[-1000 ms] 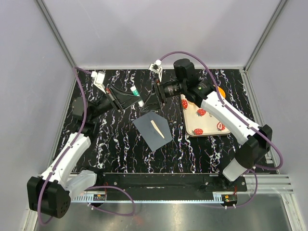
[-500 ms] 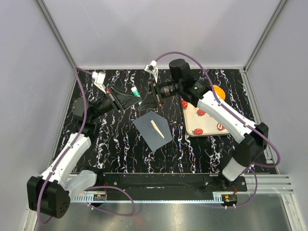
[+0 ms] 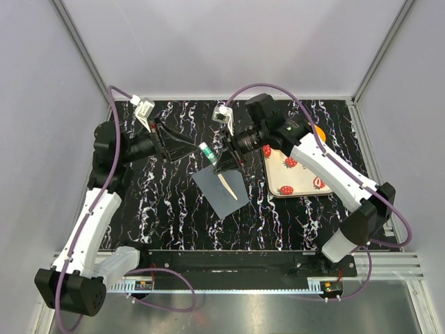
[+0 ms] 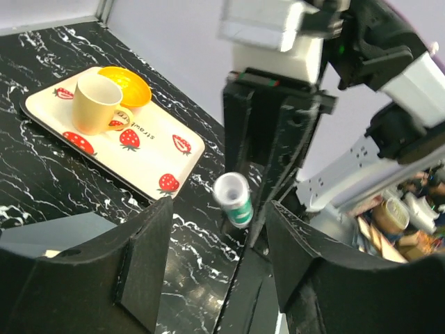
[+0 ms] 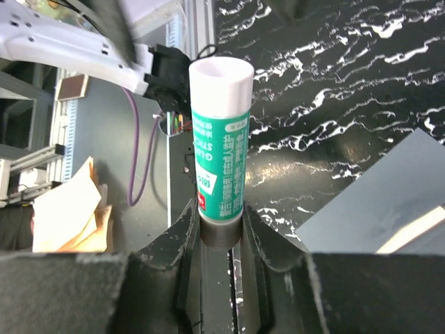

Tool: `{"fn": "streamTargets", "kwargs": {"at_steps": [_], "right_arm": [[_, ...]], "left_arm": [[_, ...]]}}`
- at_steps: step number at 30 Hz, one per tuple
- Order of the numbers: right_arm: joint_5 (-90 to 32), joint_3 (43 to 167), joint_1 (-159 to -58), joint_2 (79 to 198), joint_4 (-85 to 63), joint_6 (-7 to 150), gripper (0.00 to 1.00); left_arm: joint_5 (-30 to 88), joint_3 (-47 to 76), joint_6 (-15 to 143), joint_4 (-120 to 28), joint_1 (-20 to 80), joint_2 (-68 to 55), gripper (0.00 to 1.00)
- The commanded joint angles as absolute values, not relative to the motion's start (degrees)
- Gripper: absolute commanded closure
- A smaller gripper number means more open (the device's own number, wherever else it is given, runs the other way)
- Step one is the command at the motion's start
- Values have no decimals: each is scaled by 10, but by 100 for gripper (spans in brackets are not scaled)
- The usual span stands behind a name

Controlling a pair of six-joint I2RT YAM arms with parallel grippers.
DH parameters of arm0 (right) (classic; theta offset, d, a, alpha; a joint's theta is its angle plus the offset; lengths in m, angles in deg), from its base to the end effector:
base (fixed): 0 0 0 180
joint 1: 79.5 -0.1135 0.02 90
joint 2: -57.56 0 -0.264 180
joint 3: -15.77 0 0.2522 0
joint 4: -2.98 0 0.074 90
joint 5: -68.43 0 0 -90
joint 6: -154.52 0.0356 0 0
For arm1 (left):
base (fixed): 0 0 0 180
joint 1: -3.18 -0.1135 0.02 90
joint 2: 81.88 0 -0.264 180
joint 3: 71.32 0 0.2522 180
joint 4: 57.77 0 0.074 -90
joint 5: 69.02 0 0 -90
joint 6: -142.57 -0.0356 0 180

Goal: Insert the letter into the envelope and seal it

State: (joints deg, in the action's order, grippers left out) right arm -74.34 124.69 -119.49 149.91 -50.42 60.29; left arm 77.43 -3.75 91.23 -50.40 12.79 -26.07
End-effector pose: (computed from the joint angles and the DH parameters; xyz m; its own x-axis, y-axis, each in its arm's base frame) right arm 0.2492 0.2460 0.3919 -0.3933 -0.3882 -0.8334 -0.9086 0.0254 0.4169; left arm 0.2040 -0.0646 0.3904 -0.5105 -0.2637 -0.8184 0.7590 0.3092 -0.5731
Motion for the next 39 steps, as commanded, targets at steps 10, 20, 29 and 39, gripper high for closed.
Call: {"fn": "streamTargets", "kwargs": {"at_steps": [10, 20, 29, 39], "right_arm": [[-655, 1318, -1212, 1504, -681, 458, 100], [-629, 1330, -1234, 1518, -702, 447, 100], [-620, 1330, -1246, 1517, -705, 443, 100], [-616, 1332, -1249, 1517, -701, 443, 100]], "left_arm": [[823, 21, 776, -345, 163, -243, 43], [824, 41, 748, -306, 201, -224, 45], [822, 22, 801, -350, 209, -216, 60], [829, 13, 830, -368, 215, -204, 76]]}}
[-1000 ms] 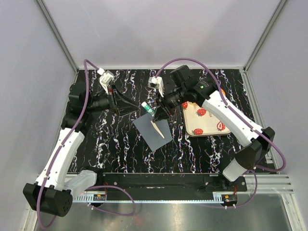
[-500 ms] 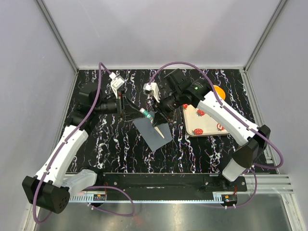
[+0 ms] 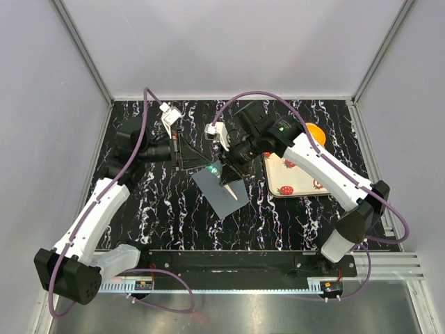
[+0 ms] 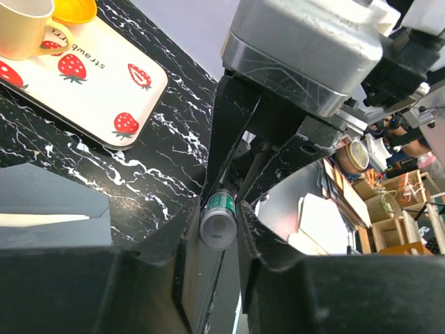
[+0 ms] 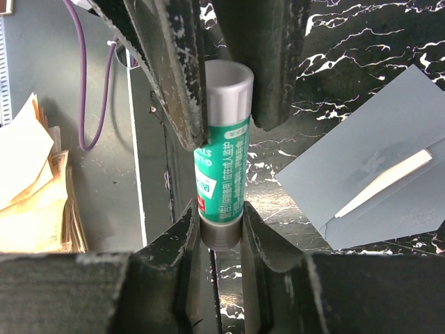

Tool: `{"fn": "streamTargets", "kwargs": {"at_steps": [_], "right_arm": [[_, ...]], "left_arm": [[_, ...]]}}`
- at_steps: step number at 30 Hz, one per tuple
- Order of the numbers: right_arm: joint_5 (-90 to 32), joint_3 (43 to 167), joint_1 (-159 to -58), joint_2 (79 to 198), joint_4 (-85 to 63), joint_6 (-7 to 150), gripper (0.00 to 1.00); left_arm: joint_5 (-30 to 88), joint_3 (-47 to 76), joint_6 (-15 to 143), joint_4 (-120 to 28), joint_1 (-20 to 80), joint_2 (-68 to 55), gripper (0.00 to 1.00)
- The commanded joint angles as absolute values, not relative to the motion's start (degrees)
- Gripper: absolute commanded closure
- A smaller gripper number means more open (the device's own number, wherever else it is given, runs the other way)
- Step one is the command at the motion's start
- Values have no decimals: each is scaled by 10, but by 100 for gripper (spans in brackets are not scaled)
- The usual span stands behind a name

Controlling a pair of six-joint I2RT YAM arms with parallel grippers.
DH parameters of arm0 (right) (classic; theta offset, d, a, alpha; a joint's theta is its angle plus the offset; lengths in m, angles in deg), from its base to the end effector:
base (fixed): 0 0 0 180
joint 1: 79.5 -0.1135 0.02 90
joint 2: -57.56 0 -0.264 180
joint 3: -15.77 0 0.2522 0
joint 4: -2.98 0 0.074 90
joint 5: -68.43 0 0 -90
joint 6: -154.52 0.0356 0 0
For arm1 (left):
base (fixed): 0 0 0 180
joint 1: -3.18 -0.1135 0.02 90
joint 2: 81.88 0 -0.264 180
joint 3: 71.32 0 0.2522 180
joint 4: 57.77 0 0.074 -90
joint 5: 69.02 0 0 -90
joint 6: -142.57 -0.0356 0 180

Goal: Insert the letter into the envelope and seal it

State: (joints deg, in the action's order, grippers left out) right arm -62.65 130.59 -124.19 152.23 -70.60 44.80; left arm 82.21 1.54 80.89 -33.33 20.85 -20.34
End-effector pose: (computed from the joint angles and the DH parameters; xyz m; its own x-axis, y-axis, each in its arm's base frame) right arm 0.2241 0.2546 0.3825 -0.2647 -0.6196 -0.7389 -0.9537 0.0547 0.2958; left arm 0.2099 -0.0996 0.3744 -0.6456 -0.0340 -0.7629 0.7420 0.2083 -0.6372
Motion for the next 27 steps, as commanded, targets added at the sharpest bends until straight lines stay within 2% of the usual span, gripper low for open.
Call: {"fn": "streamTargets", "kwargs": {"at_steps": [1, 3, 4, 17, 23, 27], "right_arm": [[-613, 1332, -1249, 1516, -701, 442, 100], [-609, 1332, -1249, 1516, -700, 443, 100], [-602, 1331, -1249, 1517, -700, 443, 100], [-587, 1243, -1249, 1491, -699, 434, 100], [-585, 1190, -1249, 1485, -696, 436, 100], [-509, 1185, -1234, 1492, -679, 442, 100]], "left_arm": [[830, 11, 832, -368, 215, -204, 82], [835, 6, 836, -368, 215, -205, 90], [832, 5, 835, -367, 215, -206, 100], [829, 4, 926, -460, 109, -184, 100], [823, 29, 913, -446, 85, -175, 100], [808, 26, 880, -401, 55, -181, 100]]}}
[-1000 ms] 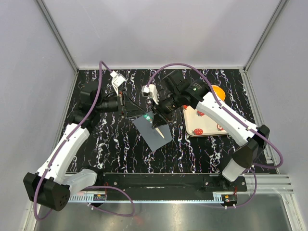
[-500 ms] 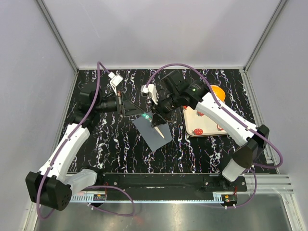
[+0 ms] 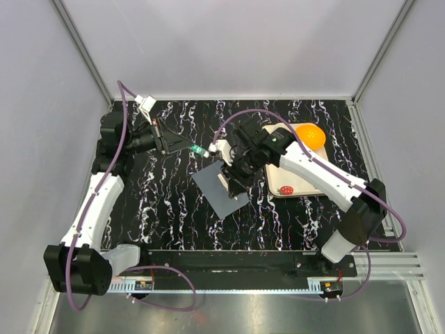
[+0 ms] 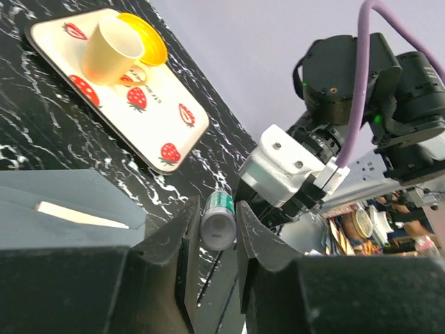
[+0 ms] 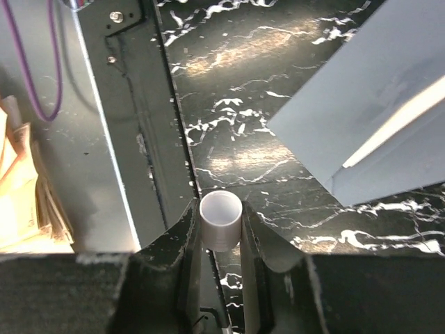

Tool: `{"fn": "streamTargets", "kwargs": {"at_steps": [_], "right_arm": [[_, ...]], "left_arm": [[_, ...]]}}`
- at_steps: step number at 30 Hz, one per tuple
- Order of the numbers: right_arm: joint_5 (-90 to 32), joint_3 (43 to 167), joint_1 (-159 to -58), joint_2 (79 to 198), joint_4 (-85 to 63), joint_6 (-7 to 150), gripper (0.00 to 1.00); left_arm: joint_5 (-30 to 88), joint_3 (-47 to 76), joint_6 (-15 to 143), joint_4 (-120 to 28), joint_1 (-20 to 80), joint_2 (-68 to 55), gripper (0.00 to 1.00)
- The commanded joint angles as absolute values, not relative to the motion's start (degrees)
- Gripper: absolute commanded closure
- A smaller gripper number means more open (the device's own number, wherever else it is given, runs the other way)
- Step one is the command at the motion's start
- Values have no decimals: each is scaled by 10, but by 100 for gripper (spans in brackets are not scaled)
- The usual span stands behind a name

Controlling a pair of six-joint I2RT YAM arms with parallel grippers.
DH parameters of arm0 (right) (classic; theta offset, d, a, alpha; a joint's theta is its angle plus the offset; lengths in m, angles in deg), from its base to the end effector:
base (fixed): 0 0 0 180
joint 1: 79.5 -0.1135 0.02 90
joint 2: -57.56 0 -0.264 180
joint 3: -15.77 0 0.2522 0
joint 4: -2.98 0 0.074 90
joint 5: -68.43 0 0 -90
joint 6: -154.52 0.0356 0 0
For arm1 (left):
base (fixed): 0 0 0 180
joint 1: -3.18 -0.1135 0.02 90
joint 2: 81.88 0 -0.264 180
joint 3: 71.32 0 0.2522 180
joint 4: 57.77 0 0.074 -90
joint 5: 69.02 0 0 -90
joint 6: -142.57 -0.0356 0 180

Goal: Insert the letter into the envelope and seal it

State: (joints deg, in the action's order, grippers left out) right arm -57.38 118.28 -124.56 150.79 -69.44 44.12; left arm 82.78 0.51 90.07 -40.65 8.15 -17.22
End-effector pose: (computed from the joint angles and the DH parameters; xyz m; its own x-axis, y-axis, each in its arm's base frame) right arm 0.2185 0.2485 0.3260 -0.3255 -0.7263 -0.6054 -0.9327 0.1414 0.3317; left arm 0.2430 -0.0526 0.3679 -0.6879 -0.2289 -0.6887 0.6138 0.3229 -0.7204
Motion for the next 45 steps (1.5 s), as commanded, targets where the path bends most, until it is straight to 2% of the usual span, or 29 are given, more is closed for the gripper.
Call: {"fn": "streamTargets", "kwargs": {"at_steps": [1, 5, 9, 18, 34, 36, 37, 45], "right_arm": [[-490, 1187, -1227, 1504, -665, 452, 100], [-366, 1212, -1193, 1560, -628, 483, 100], [-283, 1250, -1184, 1638, -611, 506, 100], [-275, 1307, -1124, 1752, -600, 534, 95], [-218, 1277, -1105, 1818, -568, 518, 87], [-224, 1274, -1104, 1822, -569, 515, 76], [-230, 1274, -1104, 1824, -568, 513, 74], [-245, 1273, -1104, 1845, -569, 510, 72]], "left_arm": [[806, 23, 879, -396, 48, -182, 100], [770, -4, 908, -416, -3, -191, 100], [762, -73, 1020, -539, -66, -196, 100], [764, -85, 1021, -539, -78, -215, 100], [768, -76, 1013, -536, -83, -209, 100], [769, -75, 1010, -533, -85, -210, 100], [770, -75, 1008, -532, -85, -211, 100], [769, -75, 1011, -534, -87, -207, 100]]}}
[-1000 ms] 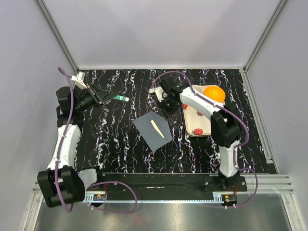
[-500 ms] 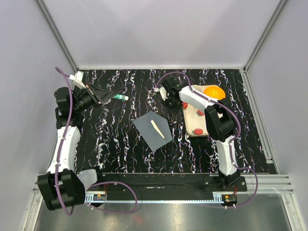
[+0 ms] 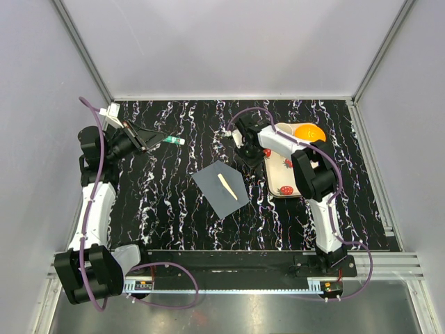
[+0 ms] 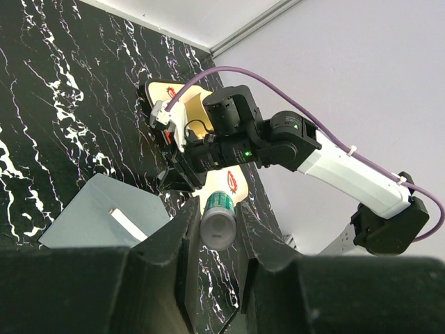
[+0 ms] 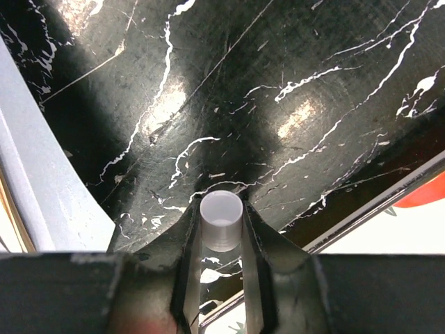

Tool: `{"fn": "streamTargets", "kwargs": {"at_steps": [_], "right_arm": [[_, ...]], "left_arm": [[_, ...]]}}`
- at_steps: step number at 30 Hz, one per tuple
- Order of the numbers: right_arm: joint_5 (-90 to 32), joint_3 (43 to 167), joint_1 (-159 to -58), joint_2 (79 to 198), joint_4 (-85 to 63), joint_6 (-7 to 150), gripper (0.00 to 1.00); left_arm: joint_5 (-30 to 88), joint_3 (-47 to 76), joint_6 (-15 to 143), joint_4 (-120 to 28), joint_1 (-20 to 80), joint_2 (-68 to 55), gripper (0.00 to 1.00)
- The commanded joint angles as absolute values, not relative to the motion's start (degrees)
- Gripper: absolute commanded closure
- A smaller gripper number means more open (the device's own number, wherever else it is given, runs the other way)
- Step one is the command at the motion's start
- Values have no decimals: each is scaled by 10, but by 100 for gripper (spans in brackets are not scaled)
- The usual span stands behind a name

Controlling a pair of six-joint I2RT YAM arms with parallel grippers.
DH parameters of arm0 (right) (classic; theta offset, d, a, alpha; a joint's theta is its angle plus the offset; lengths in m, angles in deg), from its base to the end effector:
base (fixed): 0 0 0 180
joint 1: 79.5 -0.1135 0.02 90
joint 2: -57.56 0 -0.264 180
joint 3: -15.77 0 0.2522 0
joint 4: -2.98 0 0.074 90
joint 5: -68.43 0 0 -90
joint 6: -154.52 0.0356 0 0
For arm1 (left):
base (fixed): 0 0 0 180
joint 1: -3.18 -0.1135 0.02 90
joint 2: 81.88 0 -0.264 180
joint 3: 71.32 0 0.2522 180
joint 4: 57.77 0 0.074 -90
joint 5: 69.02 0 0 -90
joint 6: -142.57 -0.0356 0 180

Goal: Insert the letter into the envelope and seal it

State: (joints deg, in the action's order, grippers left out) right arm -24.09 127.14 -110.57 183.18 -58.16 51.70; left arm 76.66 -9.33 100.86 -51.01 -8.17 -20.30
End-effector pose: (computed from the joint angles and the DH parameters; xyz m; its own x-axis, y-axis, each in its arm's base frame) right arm 0.3811 0.2314 0.1600 -0.6917 -0.6756 -0.2554 -0.6959 0.7180 -0.0145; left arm 0.2411 0.0184 0.3371 -0.5901 -0.5477 -0.5931 0.3807 0.4590 -0.8027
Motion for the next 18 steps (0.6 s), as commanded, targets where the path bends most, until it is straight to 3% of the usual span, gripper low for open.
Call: {"fn": "streamTargets", "kwargs": {"at_steps": [1, 4, 13, 18], "right_arm": [[-246, 1273, -1104, 1846, -569, 510, 69], [-251, 1275, -1104, 1853, -575, 510, 64], [-254, 1277, -1104, 1858, -585, 506, 61], [-260, 1280, -1104, 1853, -589, 508, 49]], "left_arm": [[770, -75, 1011, -535, -87, -207, 100], [769, -76, 1011, -535, -86, -207, 100], [769, -75, 1012, -539, -87, -204, 100], [770, -76, 1011, -538, -87, -205, 100]]}}
